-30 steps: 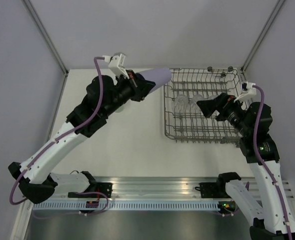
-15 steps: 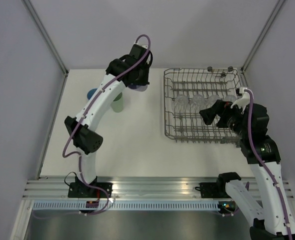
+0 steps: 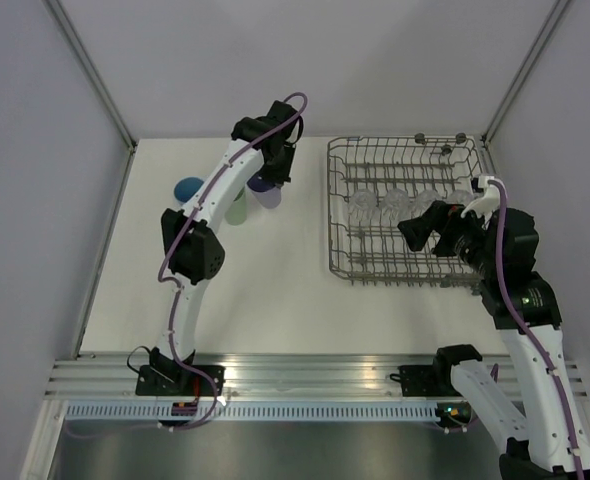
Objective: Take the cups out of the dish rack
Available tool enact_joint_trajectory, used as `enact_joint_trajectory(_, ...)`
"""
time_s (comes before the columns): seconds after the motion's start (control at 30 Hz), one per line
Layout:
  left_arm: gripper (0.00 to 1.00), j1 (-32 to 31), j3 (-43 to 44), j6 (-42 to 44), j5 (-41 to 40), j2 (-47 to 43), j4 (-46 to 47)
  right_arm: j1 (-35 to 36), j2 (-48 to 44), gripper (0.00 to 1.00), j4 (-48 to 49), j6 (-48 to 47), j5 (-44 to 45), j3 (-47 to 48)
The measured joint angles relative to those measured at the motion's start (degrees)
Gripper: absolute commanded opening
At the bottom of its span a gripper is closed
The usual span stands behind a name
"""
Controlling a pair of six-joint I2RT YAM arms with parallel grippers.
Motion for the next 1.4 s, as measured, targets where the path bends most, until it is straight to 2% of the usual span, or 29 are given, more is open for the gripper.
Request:
enact_joint_trajectory(0.27,0.09,-0.20,0.61,2.91,0.09,4.70,-2.95,0.00,0.04,0.98,0.61,0.00,-0.90,-0.39)
enact_joint_trajectory(0.6,0.09,-0.20,1.81,4.22,1.68,6.01,-3.91,0.00,-0.24,0.98,1.36,0.02,-1.97,-1.64)
enact_joint_trajectory(0.8,0.14,-0.20,2.32,4.61,2.29,7.67,-3.91,0.00,-0.39,0.98,1.51,0.02,-2.29,-1.81)
enact_joint_trajectory(0.97,0.23,-0.26,2.36,4.70,2.71,8.57,-3.93,0.00,-0.46,0.98,1.77,0.02,-2.34,-1.84)
enact_joint_trajectory(1.2,0.55,-0.59,3.19,4.79,3.21,8.55,-3.61,0.00,-0.48,0.98,1.90,0.02,-2.54,-1.84)
enact_joint_trajectory(1.4,0.74,-0.74,3.19,4.37,4.63,6.62,-2.40,0.00,-0.31,0.98,2.16,0.00,-2.75,-1.84)
